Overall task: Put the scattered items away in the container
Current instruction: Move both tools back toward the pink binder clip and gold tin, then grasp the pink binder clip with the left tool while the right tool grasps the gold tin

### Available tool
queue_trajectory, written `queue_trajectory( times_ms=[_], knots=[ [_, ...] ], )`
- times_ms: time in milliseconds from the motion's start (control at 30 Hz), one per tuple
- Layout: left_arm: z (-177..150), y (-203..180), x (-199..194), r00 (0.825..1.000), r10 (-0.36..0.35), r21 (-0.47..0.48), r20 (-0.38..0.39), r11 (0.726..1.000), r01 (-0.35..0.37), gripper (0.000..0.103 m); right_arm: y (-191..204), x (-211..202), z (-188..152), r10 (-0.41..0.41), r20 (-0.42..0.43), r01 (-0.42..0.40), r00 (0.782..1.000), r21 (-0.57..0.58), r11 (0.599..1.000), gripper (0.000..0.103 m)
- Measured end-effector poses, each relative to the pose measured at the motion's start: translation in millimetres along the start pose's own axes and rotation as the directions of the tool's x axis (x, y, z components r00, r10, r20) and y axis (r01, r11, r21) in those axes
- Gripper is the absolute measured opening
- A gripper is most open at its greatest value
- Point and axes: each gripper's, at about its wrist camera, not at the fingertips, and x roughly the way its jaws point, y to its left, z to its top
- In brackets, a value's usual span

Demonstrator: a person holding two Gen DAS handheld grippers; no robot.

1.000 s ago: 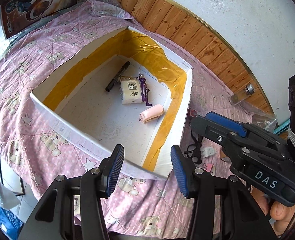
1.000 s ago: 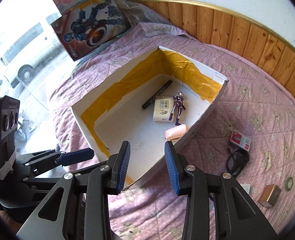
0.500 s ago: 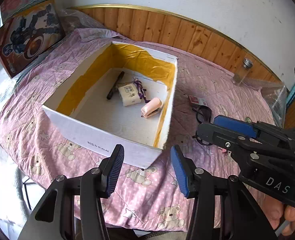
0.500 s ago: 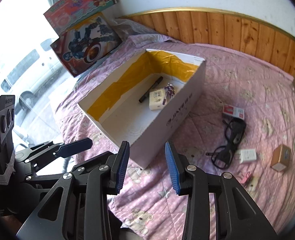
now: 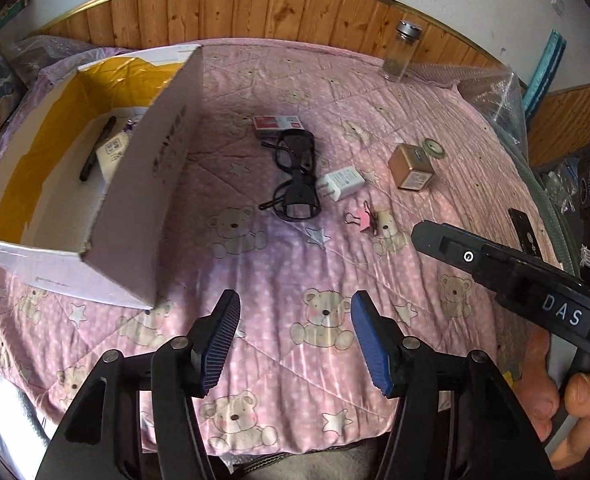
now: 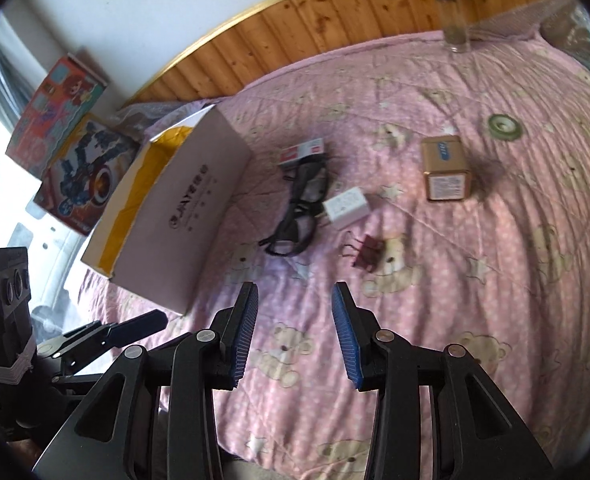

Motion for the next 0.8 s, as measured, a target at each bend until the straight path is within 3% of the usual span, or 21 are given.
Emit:
queue_trajectory(
  times_ms=[233, 400, 667, 733, 800],
  knots=[
    [19.4, -42.0, 46.5, 0.996, -0.074, 0.022, -0.045, 0.997, 0.075, 0.060, -52.0, -6.3, 17.6, -0.039, 0.049, 0.035, 0.998, 0.098, 0.995, 0.051],
    [41.7, -62.9, 85.2, 0.994, -0.093, 0.031, -0.061, 0.995, 0.095, 0.060, -71.5, -1.2, 37.0, -0.080, 0.073, 0.072, 0.994, 0.106, 0.992, 0.054],
    [58.1, -61.2, 144.7, 0.992, -0.073, -0.024, -0.098, 0.997, 0.071, 0.060, -84.0, 44.0, 86.0, -0.175, 0.047, 0.175, 0.983, 0.005, 0.985, 0.062],
    [59.9, -62.8, 147.7, 0.995, -0.074, -0.015, -0.066, 0.997, 0.073, 0.069, -79.7, 65.8, 93.1, -0.196, 0.016, 0.197, 0.980, -0.053, 0.979, 0.062],
    [62.0, -67.2, 151.3, 0.996, -0.066, 0.006, -0.054, 0.998, 0.066, 0.071, -77.1, 87.3, 97.2, -0.241, -0.013, 0.238, 0.970, -0.108, 0.965, 0.062]
  ],
)
